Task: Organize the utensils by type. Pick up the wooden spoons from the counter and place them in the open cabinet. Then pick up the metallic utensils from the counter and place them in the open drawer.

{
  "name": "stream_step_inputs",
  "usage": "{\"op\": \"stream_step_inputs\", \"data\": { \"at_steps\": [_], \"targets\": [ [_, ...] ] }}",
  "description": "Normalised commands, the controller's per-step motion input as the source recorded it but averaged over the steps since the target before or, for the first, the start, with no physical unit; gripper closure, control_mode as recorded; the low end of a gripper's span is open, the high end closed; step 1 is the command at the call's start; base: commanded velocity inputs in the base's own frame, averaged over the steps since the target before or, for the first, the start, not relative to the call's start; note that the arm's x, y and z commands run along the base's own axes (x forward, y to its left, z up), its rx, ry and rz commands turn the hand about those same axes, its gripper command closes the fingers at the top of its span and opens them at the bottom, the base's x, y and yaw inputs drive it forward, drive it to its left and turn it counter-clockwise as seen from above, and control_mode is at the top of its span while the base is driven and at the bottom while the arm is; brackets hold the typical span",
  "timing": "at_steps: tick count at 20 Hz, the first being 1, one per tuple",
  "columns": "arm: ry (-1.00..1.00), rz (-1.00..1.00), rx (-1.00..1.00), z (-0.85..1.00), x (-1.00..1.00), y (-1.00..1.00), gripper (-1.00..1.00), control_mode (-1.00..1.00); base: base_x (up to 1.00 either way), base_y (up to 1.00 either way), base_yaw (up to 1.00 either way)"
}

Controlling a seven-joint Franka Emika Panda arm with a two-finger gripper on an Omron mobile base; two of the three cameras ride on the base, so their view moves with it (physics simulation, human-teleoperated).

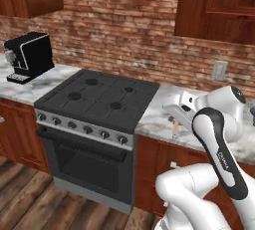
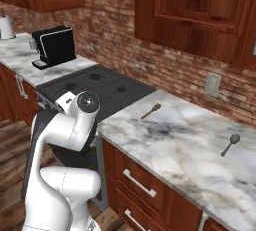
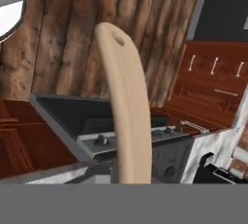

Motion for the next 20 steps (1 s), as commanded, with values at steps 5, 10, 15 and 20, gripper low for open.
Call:
{"op": "stream_step_inputs", "data": {
  "at_steps": [5,10,15,20],
  "targets": [
    [0.00,0.00,0.00,0.00,0.00,0.00,1.00,1.00,0.01,0.71,0.61],
    [0.00,0.00,0.00,0.00,0.00,0.00,1.00,1.00,0.00,0.74,0.55],
    [0.00,0.00,0.00,0.00,0.00,0.00,1.00,1.00,0.07,0.78,0.47],
    [0.00,0.00,0.00,0.00,0.00,0.00,1.00,1.00,0.23,0.79,0.37]
  ]
}}
